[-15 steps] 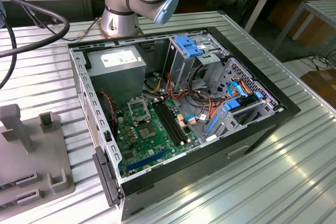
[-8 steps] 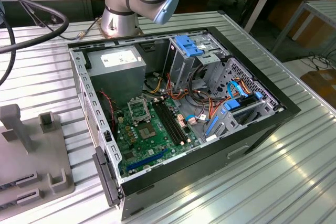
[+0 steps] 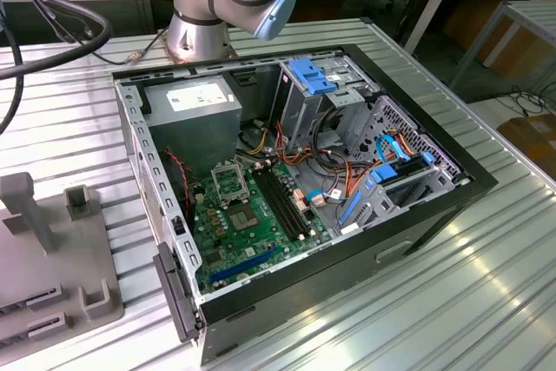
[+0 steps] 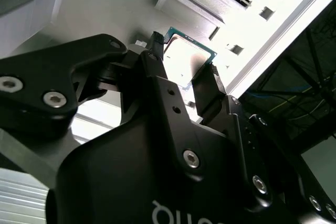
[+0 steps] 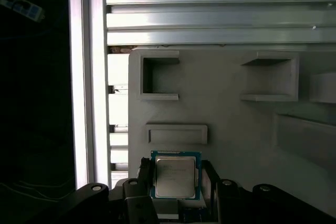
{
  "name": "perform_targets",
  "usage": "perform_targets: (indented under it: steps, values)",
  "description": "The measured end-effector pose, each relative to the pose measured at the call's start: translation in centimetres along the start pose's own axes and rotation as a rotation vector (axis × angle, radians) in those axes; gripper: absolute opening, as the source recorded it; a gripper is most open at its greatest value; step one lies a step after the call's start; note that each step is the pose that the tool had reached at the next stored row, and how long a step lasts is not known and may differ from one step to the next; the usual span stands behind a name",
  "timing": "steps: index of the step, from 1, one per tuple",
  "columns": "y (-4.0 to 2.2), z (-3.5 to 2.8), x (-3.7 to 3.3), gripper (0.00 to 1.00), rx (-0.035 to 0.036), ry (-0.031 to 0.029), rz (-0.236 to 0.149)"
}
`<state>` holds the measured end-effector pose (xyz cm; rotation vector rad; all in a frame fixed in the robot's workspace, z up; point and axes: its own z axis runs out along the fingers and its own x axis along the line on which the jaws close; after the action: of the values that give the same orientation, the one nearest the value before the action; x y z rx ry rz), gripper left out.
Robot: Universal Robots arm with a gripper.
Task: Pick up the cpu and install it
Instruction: 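Pick up the cpu and move it towards the insertion slot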
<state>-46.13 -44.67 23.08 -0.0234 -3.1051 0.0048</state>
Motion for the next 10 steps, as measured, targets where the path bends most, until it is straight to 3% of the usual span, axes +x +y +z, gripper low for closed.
perform_targets:
  steps: [10]
  values:
    - [0.0,-0.55,0.02,0.47,-0.0014,0.0,0.0]
